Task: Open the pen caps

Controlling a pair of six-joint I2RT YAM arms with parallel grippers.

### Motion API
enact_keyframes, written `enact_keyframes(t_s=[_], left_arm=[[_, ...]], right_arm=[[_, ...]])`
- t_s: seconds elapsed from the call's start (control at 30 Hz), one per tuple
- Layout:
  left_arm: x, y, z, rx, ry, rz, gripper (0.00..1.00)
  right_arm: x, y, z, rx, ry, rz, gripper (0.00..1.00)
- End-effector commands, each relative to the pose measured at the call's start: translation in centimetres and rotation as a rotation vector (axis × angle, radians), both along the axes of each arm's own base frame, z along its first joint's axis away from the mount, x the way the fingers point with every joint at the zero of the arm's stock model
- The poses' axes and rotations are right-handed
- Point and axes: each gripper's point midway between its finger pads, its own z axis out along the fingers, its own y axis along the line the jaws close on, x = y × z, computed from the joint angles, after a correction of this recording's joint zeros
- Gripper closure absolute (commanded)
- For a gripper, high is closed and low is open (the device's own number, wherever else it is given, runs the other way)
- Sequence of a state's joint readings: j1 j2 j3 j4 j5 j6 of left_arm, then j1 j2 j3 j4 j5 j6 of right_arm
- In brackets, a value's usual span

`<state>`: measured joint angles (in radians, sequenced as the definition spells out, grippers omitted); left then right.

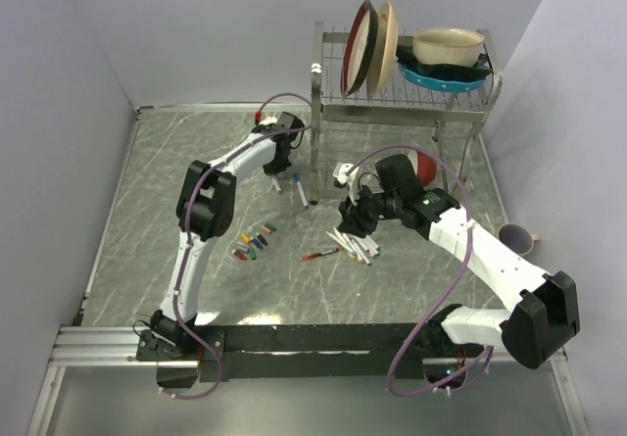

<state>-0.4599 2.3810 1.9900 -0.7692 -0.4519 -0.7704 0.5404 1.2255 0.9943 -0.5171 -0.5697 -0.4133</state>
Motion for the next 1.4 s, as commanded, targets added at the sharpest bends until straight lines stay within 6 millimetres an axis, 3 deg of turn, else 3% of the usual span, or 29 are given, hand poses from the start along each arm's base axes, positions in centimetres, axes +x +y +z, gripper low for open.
enact_keyframes(t_s=[0.0, 0.03, 0.07, 0.1, 0.13, 0.17, 0.2, 0.23, 0.27, 0.33, 0.37, 0.4, 0.43, 0.47, 0.5, 0.57, 0.6, 0.67, 0.7, 0.73, 0.77, 0.83, 0.87, 0.9, 1.0, 1.13, 1.17, 1.3, 1.37], left_arm=[[-4.5, 6.8, -1.2, 0.154, 0.117, 0.057, 0.99], [-6.0, 7.7, -1.8, 0.144, 0.132, 0.058, 0.99], [-5.4, 7.5, 1.5, 0.084, 0.038, 0.06, 0.99], [-4.3, 7.2, 2.8, -0.003, -0.042, 0.06, 0.99], [-5.7, 7.7, 2.3, -0.033, -0.043, 0.057, 0.99], [-5.8, 7.8, 3.3, -0.076, -0.083, 0.052, 0.99], [-4.8, 7.1, 7.0, -0.183, -0.202, 0.029, 0.99], [-6.2, 7.4, 6.4, -0.208, -0.196, 0.016, 0.99], [-6.5, 7.1, 9.1, -0.259, -0.265, -0.008, 0.99], [-7.7, 6.1, 9.7, -0.365, -0.315, -0.08, 0.99], [-8.2, 5.7, 12.4, -0.411, -0.395, -0.112, 0.99], [-9.8, 5.8, 11.2, -0.434, -0.384, -0.124, 0.99], [-10.1, 4.5, 12.8, -0.509, -0.445, -0.189, 0.99], [-10.9, 4.0, 15.8, -0.561, -0.544, -0.24, 0.99], [-12.8, 3.6, 14.3, -0.601, -0.528, -0.268, 0.99], [-14.9, 1.8, 19.0, -0.757, -0.688, -0.379, 0.99], [-16.4, 1.6, 17.6, -0.799, -0.678, -0.389, 0.99], [-18.9, 0.2, 21.6, -0.951, -0.81, -0.499, 0.99], [-20.6, -0.4, 20.0, -1.001, -0.791, -0.514, 0.99], [-21.8, -1.0, 20.6, -1.07, -0.804, -0.525, 0.99], [-22.8, -1.2, 22.8, -1.104, -0.909, -0.564, 0.99], [-25.4, -3.0, 22.4, -1.151, -0.914, -0.611, 0.99], [-26.7, -4.1, 23.4, -1.182, -0.951, -0.633, 0.99], [-27.5, -4.6, 23.3, -1.195, -0.958, -0.644, 0.99], [-29.2, -5.5, 24.0, -1.248, -1.005, -0.655, 0.99], [-29.9, -6.0, 23.9, -1.29, -1.036, -0.618, 0.99], [-30.5, -6.5, 23.9, -1.305, -1.024, -0.637, 0.99], [-30.1, -7.6, 24.6, -1.322, -1.043, -0.608, 0.99], [-29.8, -8.4, 24.6, -1.327, -1.037, -0.607, 0.99]], right_arm=[[-0.2, 0.1, 1.2, 0.033, -0.036, 0.022, 0.57], [-0.3, 0.2, 1.1, 0.034, -0.035, 0.027, 0.57], [-0.4, 0.2, 1.1, 0.038, -0.035, 0.033, 0.57], [-0.4, 0.2, 1.2, 0.039, -0.035, 0.036, 0.57], [-0.6, 0.3, 1.1, 0.039, -0.033, 0.043, 0.57], [-0.6, 0.3, 1.3, 0.046, -0.038, 0.047, 0.57], [-0.8, 0.4, 1.2, 0.051, -0.032, 0.057, 0.57], [-1.0, 0.4, 1.5, 0.061, -0.039, 0.067, 0.57], [-1.1, 0.5, 1.7, 0.07, -0.045, 0.075, 0.57], [-1.8, 0.6, 2.1, 0.092, -0.053, 0.099, 0.57], [-1.7, 0.7, 2.5, 0.105, -0.067, 0.104, 0.57], [-2.1, 0.7, 2.5, 0.114, -0.064, 0.116, 0.57], [-2.4, 0.7, 2.8, 0.123, -0.076, 0.126, 0.57], [-2.3, 0.8, 3.2, 0.136, -0.089, 0.128, 0.57], [-2.8, 0.8, 3.5, 0.152, -0.097, 0.142, 0.57], [-2.7, 0.8, 4.3, 0.178, -0.133, 0.142, 0.56], [-3.0, 0.6, 4.6, 0.192, -0.156, 0.134, 0.56], [-2.0, 0.4, 6.1, 0.244, -0.24, 0.075, 0.54], [-2.4, 0.0, 6.1, 0.259, -0.268, 0.07, 0.53], [-2.6, 0.2, 6.9, 0.304, -0.28, 0.082, 0.48], [-2.9, 0.3, 7.3, 0.335, -0.267, 0.099, 0.43], [-2.6, 0.5, 7.0, 0.407, -0.186, 0.087, 0.18], [-3.7, 1.0, 6.9, 0.455, -0.126, 0.152, 0.16], [-3.4, 1.1, 5.6, 0.453, -0.056, 0.146, 0.0], [-3.9, 1.3, 4.7, 0.444, 0.046, 0.172, 0.0], [-4.7, 2.0, 5.2, 0.532, 0.104, 0.199, 0.0], [-5.1, 2.0, 4.6, 0.544, 0.15, 0.195, 0.0], [-7.6, 2.3, 3.8, 0.586, 0.294, 0.367, 0.0], [-7.4, 2.5, 3.5, 0.566, 0.335, 0.355, 0.0]])
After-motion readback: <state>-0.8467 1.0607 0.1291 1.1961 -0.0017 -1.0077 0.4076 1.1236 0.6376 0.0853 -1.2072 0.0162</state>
